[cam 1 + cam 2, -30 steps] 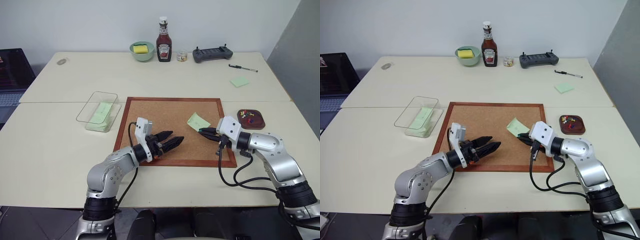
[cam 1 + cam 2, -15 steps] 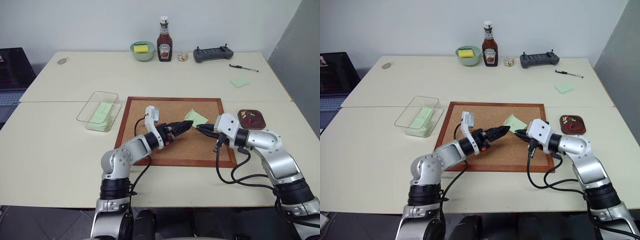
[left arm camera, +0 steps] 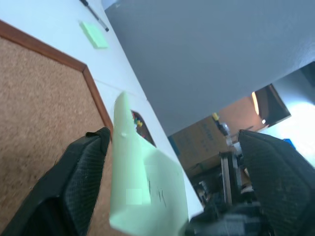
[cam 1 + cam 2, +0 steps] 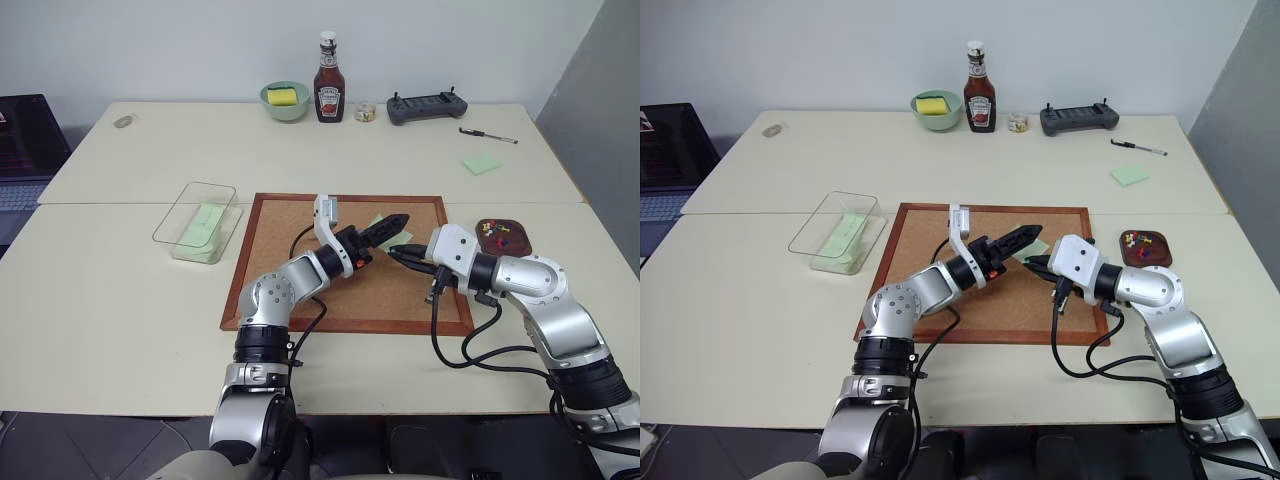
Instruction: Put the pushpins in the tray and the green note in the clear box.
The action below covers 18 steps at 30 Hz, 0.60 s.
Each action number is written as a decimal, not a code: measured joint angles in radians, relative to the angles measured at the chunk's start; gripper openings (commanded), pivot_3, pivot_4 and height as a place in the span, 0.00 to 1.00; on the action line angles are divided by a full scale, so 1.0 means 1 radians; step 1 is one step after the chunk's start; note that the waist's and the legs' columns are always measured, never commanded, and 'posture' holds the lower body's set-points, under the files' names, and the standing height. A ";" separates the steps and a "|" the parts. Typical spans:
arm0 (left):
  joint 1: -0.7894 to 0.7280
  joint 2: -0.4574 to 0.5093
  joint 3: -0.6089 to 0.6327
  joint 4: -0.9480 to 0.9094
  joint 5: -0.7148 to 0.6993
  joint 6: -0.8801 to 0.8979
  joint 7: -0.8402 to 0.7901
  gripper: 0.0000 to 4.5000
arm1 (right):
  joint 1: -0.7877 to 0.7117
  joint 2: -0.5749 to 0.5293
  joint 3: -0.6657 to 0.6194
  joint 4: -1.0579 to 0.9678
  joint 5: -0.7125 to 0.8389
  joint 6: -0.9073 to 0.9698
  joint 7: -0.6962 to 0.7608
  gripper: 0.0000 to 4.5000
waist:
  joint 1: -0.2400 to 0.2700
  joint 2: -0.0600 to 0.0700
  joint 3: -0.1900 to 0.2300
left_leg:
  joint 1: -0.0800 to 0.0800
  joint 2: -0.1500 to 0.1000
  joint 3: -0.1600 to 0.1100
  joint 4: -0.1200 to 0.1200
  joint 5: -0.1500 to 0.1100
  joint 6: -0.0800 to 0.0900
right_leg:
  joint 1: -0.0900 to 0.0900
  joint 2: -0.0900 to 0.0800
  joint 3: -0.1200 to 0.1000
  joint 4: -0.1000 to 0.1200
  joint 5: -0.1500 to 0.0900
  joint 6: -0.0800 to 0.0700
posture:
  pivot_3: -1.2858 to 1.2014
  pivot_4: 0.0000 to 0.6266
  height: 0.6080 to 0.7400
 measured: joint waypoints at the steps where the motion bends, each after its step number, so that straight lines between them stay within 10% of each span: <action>1: -0.003 -0.004 0.003 0.003 -0.002 -0.001 0.000 0.75 | 0.000 0.000 0.000 0.000 0.000 0.003 0.000 0.00 | 0.000 0.000 0.000 | 0.000 0.000 0.000 0.000 0.000 0.000 | 0.000 0.000 0.000 0.000 0.000 0.000 | 0.52 0.24 1.00; 18: -0.003 -0.010 0.017 0.008 -0.050 0.048 -0.001 0.01 | -0.002 0.000 0.000 -0.002 -0.001 0.015 -0.002 0.00 | 0.000 0.000 0.000 | 0.000 0.000 0.000 0.000 0.000 0.000 | 0.000 0.000 0.000 0.000 0.000 0.000 | 0.52 0.24 1.00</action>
